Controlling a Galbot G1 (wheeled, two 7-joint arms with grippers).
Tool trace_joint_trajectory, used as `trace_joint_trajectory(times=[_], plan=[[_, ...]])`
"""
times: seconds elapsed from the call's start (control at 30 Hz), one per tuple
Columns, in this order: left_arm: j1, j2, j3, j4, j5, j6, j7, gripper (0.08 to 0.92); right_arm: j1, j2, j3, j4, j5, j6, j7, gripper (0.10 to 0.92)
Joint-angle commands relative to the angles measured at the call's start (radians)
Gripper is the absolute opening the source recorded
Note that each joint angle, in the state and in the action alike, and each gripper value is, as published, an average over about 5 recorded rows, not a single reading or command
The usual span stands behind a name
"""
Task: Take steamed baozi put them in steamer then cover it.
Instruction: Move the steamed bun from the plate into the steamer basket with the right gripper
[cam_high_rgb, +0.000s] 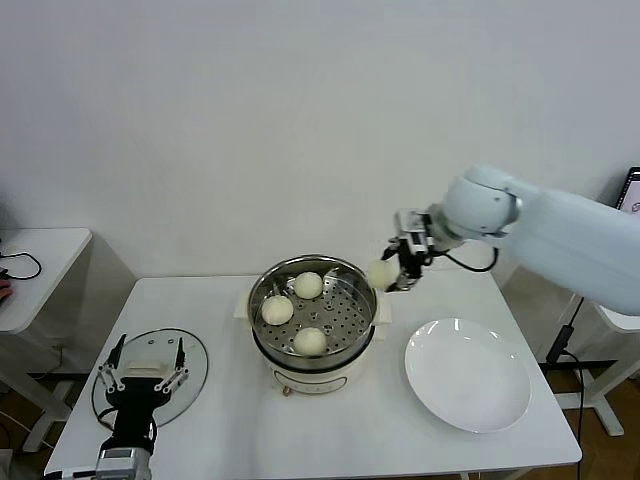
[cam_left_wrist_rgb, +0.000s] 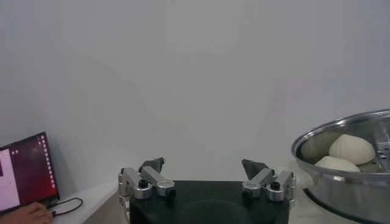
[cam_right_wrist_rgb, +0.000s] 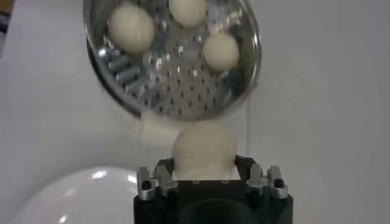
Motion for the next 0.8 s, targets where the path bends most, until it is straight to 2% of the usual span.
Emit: trace_joint_trajectory(times=[0.03, 0.37, 0.8], plan=[[-0.002, 0.000, -0.008, 0.005, -0.002, -0.001, 0.001, 0.823, -0.021, 0.209, -0.083, -0.065, 0.129, -0.104, 0.115, 0.636], [-0.009, -0.002, -0.014, 0.016, -0.007, -0.002, 0.000, 0.823, -0.128, 0.295, -0.082, -0.173, 0.071, -0.142, 0.165, 0.636], [-0.015, -0.005, -0.013, 0.024, -0.007, -0.004, 0.001, 0.823, -0.175, 0.291, -0.067, -0.190, 0.054, -0.158, 0.205, 0.636]])
